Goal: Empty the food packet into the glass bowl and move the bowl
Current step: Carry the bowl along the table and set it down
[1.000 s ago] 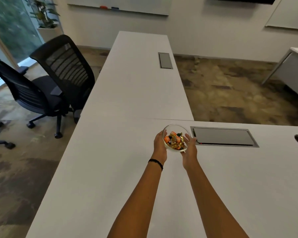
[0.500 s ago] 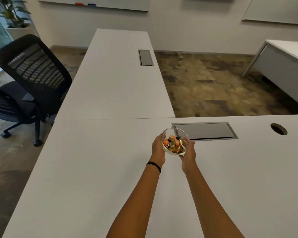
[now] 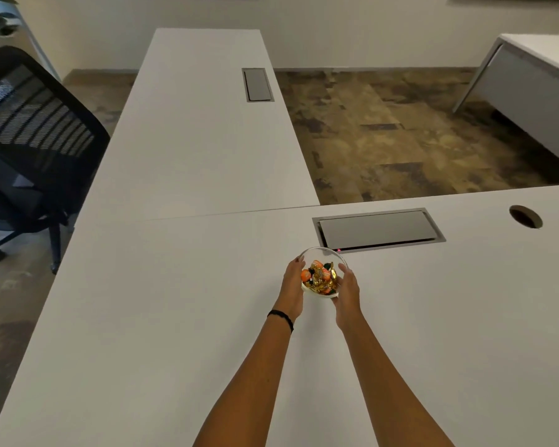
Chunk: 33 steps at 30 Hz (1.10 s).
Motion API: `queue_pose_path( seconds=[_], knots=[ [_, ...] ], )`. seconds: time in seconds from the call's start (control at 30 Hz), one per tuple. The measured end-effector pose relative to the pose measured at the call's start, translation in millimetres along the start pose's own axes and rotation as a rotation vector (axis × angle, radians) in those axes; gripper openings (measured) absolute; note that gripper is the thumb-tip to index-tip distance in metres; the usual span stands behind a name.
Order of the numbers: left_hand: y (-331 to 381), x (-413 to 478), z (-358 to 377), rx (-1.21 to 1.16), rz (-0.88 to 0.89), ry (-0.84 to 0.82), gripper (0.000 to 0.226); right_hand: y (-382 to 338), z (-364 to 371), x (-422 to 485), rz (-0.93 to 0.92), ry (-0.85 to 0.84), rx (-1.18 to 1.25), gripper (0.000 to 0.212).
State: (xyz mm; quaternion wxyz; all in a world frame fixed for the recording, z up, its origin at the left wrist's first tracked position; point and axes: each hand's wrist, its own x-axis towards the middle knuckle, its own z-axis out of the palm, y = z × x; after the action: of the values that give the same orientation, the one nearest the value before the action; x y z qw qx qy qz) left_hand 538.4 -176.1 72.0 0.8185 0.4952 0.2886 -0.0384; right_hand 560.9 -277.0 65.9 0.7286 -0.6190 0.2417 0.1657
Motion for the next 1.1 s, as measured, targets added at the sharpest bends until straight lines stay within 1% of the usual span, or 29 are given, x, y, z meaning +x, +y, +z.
queue_pose_path(
  seconds=[0.17,0.33,0.53,0.87,1.0,1.1],
  knots=[
    [-23.2,13.2,-7.0,0.031,-0.020,0.017,0.043,19.5,-6.0,17.6,0.043,0.003,-0.038,0.042],
    [-34.8,24.6,-12.5,0.022,-0.038,0.028,0.042,36.8,-9.6,34.9,0.045,0.003,-0.117,0.032],
    [-42.4,32.0,-20.8,0.007,-0.063,0.064,0.042,48.7,-8.8,43.1,0.055,-0.015,-0.135,0.037],
    [-48.0,32.6,-28.6,0.054,-0.111,0.131,0.040,57.9,-6.6,46.1,0.053,-0.008,-0.184,0.034],
    [-46.0,34.0,-30.1,0.059,-0.120,0.129,0.037,56.4,-5.0,48.5,0.040,-0.001,-0.197,0.033],
    [-37.6,33.0,-29.2,0.117,-0.149,0.106,0.036,49.8,-0.4,47.5,0.046,0.031,-0.206,0.035]
  ],
)
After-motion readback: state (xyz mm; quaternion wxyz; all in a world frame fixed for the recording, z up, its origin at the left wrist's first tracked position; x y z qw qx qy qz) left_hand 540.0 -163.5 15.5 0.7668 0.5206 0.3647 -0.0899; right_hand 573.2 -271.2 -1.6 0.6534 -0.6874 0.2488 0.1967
